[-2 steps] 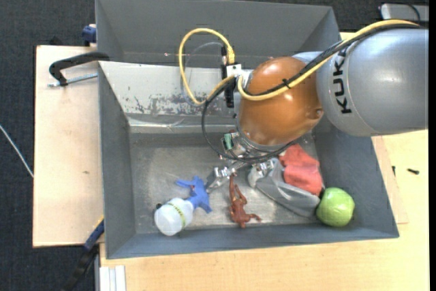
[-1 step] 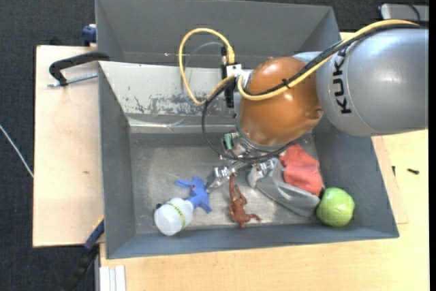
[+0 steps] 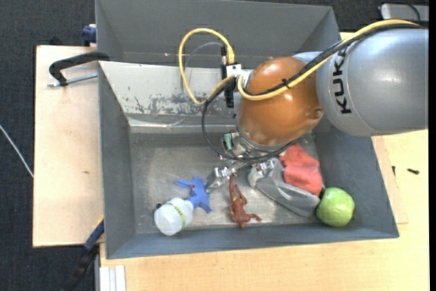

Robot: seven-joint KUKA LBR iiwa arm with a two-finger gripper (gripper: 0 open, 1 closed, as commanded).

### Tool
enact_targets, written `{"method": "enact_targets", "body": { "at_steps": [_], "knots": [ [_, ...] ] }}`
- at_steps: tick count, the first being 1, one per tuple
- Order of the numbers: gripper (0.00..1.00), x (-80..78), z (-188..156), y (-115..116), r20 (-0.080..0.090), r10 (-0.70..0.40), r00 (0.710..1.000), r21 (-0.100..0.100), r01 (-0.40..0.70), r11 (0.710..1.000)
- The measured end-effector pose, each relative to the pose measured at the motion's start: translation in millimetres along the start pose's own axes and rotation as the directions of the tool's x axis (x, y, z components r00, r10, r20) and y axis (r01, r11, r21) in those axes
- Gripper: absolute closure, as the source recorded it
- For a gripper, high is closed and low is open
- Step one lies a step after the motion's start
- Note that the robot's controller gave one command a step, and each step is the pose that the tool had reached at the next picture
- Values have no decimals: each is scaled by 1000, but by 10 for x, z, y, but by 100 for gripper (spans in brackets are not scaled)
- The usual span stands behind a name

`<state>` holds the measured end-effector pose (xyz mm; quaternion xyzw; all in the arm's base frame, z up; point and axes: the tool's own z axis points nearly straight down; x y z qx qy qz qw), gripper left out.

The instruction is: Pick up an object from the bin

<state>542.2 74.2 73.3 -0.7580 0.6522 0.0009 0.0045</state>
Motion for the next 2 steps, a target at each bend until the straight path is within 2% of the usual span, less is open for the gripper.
{"method": "enact_targets", "body": {
  "at_steps": [1,2],
  "knots": [
    [100,6,-21,-116,-11,-266,964,0,266,964],
    [100,5,-21,-116,-11,-266,964,0,266,964]
  ]
}}
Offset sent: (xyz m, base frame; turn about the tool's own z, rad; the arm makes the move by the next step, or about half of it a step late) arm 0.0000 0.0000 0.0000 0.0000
